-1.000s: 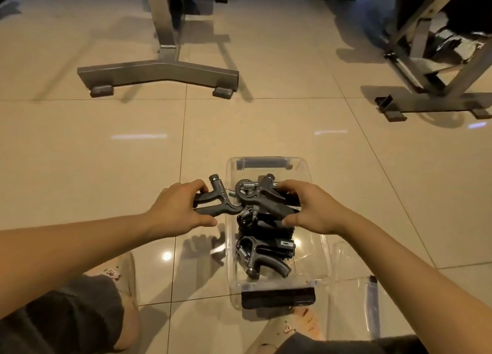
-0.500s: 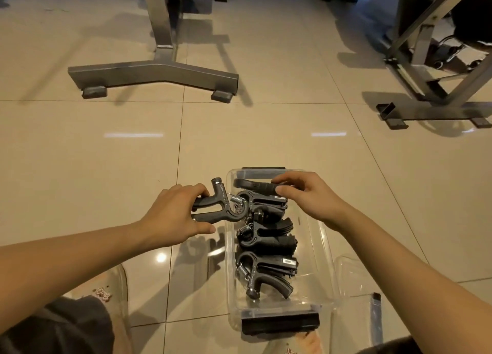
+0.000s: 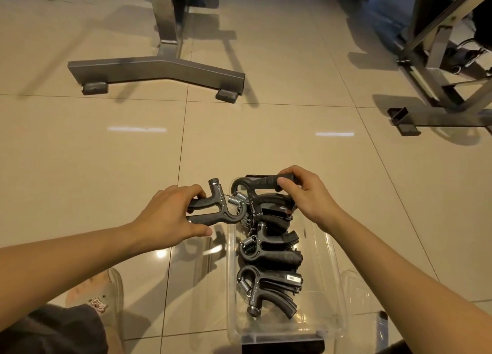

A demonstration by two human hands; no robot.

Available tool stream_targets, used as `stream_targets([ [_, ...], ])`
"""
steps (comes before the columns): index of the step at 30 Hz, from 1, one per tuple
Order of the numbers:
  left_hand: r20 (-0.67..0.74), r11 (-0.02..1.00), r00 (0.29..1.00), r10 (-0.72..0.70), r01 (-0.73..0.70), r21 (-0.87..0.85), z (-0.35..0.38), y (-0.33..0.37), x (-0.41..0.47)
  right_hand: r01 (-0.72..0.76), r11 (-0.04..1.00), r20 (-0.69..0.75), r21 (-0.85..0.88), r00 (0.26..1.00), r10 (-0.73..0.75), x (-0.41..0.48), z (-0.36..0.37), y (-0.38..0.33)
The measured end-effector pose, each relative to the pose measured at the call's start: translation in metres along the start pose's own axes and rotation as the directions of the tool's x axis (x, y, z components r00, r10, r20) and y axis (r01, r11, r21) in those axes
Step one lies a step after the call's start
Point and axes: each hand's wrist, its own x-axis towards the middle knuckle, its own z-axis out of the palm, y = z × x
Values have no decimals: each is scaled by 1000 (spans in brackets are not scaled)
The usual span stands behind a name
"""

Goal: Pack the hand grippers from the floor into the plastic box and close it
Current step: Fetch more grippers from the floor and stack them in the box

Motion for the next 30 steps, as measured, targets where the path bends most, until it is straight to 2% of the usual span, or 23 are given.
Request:
stream_targets([
  [7, 1, 1000, 1000, 6, -6, -20, 0, 4, 8, -9, 999, -18, 39, 1000, 10, -2, 0, 13],
  [10, 7, 1000, 1000, 11, -11, -29, 3, 6, 10, -135, 987, -38, 91, 990, 139, -4, -1, 25],
  [14, 25, 1000, 1000, 14, -13, -25, 6, 2, 9, -330, 920, 23, 212, 943, 333, -1, 3, 39],
  [21, 32, 1000, 999, 26, -25, -14, 8, 3, 10, -447, 817, 89, 365, 890, 447, 10, 14, 55],
  [23, 28, 1000, 999, 28, -28, -13, 8, 5, 11, -421, 873, 85, 245, 906, 414, 10, 13, 63],
  [25, 26, 999, 999, 29, -28, -14, 7, 5, 12, -343, 939, 87, -36, 935, 345, 10, 14, 71],
  [27, 29, 1000, 999, 24, -24, -11, 7, 4, 12, -263, 924, 87, -277, 951, 296, 10, 18, 73],
  [30, 39, 1000, 999, 21, -21, -8, 8, 3, 11, -160, 866, 57, -474, 976, 212, 9, 20, 76],
])
